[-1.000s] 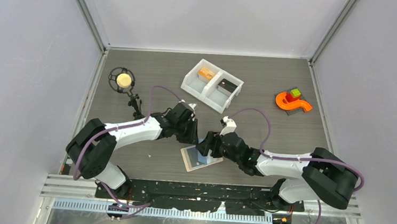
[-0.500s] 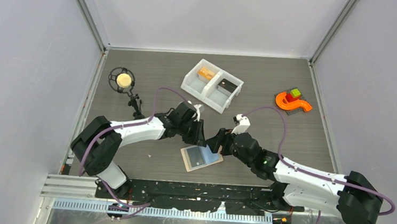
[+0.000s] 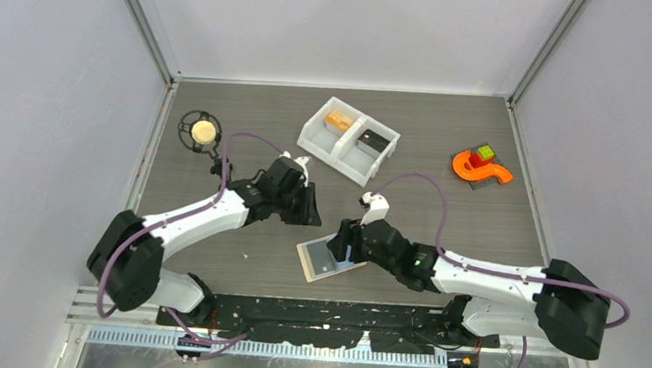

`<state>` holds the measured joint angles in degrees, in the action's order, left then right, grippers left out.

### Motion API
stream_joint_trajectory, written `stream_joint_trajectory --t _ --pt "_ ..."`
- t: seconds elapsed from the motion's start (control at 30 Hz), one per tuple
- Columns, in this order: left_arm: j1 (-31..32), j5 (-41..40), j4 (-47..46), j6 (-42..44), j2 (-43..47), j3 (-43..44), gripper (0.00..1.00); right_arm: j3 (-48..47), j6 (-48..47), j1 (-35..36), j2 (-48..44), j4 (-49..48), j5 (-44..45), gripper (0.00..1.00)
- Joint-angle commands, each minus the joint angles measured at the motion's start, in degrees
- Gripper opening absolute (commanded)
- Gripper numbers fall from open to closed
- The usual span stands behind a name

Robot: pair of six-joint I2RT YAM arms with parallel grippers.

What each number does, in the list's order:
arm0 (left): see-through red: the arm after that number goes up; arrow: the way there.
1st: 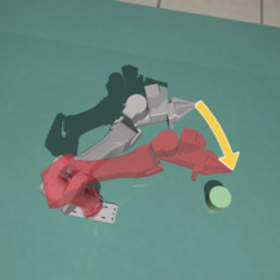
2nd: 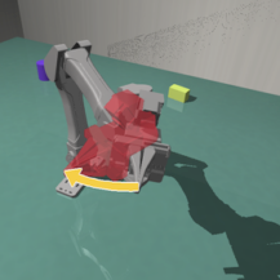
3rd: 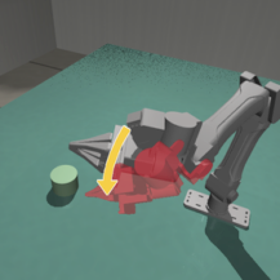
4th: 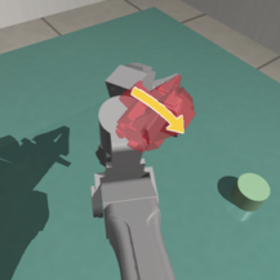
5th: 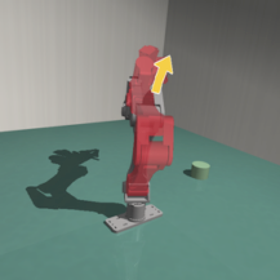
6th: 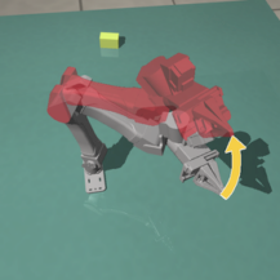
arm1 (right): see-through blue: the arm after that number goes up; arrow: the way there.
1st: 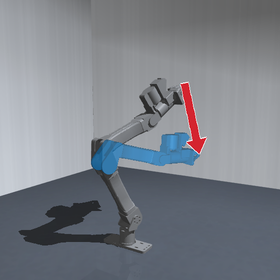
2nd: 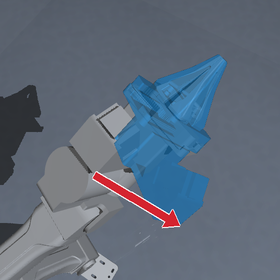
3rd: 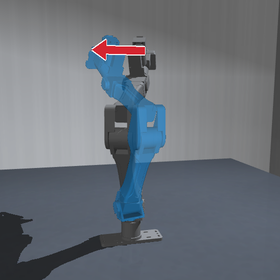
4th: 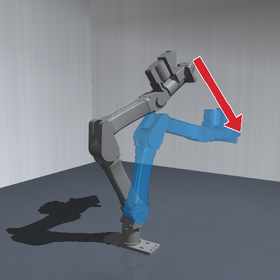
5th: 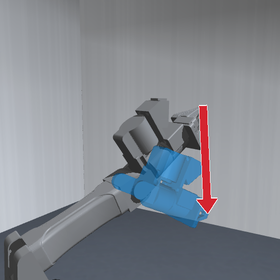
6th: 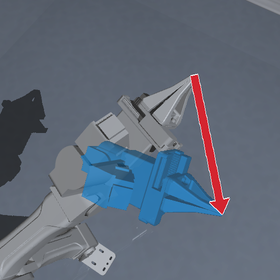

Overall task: Take the credit cards out of the card holder
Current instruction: Remove the credit card from the card holder.

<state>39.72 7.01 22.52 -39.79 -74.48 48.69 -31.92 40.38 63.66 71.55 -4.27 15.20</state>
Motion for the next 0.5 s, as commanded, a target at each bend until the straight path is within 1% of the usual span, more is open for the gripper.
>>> stream_joint_trajectory --t 0.0,0.07,0.2,0.3,0.47 --pt "-0.7 -6.5 8.3 2.7 4.3 -0.1 0.39 -8.3 -1.4 3.4 7.5 4.4 3.6 0.76" --pt "-0.8 -8.7 9.8 2.9 6.1 -0.7 0.43 -11.3 -1.6 4.8 11.3 7.4 4.9 0.79" --pt "-1.8 -9.5 11.2 2.4 8.8 -2.3 0.53 -16.3 -1.9 7.1 17.1 11.2 7.2 0.82" --pt "-2.2 -9.4 11.1 2.1 9.9 -3.5 0.55 -18.3 -1.9 8.3 19.5 12.9 8.6 0.83" --pt "-2.2 -8.0 9.8 1.8 10.8 -5.2 0.56 -20.2 -2.0 9.6 21.2 15.5 10.3 0.8"
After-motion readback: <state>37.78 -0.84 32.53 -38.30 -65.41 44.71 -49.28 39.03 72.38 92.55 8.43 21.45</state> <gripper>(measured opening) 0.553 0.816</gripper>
